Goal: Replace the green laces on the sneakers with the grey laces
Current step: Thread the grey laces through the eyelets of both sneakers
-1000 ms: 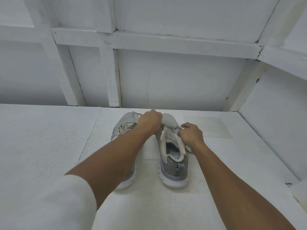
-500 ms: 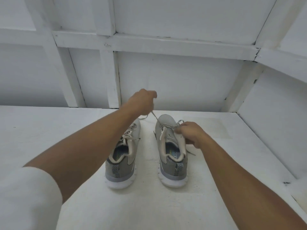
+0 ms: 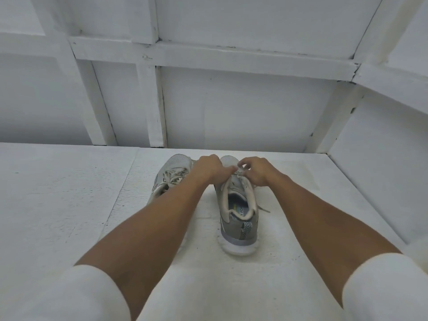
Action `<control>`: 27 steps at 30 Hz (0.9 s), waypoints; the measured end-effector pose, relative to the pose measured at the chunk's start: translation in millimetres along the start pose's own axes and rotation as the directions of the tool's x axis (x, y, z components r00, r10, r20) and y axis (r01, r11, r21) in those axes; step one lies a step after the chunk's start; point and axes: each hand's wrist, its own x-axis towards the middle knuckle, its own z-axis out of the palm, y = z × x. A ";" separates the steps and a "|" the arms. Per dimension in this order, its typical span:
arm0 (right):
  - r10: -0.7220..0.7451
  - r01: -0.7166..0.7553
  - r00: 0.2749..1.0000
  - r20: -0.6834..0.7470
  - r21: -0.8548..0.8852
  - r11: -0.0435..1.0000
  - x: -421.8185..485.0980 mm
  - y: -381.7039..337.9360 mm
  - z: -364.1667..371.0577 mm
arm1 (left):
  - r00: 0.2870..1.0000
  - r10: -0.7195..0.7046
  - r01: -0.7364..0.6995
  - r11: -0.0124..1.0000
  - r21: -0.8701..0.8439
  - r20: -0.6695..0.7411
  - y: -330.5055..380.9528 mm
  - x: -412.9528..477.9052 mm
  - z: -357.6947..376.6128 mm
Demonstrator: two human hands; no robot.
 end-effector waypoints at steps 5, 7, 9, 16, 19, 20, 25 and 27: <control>0.100 -0.096 0.995 0.015 -0.166 0.982 -10.2 9.6 -20.6 | 0.999 -0.034 0.035 0.999 -0.039 0.011 2.2 -2.6 0.0; 0.193 -0.148 0.973 0.123 -0.303 0.941 -14.7 14.4 -37.1 | 0.999 -0.043 0.044 0.998 -0.055 0.020 4.0 -5.4 -1.8; 0.312 -0.235 0.910 0.274 -0.278 0.931 -19.0 22.3 -54.4 | 0.998 -0.047 0.049 0.997 -0.060 0.029 5.1 -6.9 -2.2; 0.434 -0.324 0.784 0.444 -0.304 0.896 -40.1 18.4 -67.1 | 0.993 -0.068 0.092 0.960 -0.263 0.099 9.1 -7.7 -30.9; 0.302 -0.255 0.910 0.283 -0.191 0.948 -38.0 6.5 -64.7 | 0.993 -0.079 0.106 0.915 -0.390 0.083 9.0 -0.8 -61.9; 0.258 -0.236 0.930 0.260 -0.113 0.965 -37.9 1.4 -62.8 | 0.994 -0.059 0.094 0.896 -0.434 0.095 9.1 0.2 -71.7; 0.187 -0.234 0.957 0.220 0.212 0.949 -35.9 -21.6 -41.1 | 0.980 0.154 -0.011 0.678 -0.735 0.127 23.8 -17.2 -118.4; 0.202 -0.263 0.951 0.235 0.267 0.927 -33.7 -25.0 -29.9 | 0.964 0.229 -0.041 0.623 -0.781 0.132 34.6 -25.8 -127.4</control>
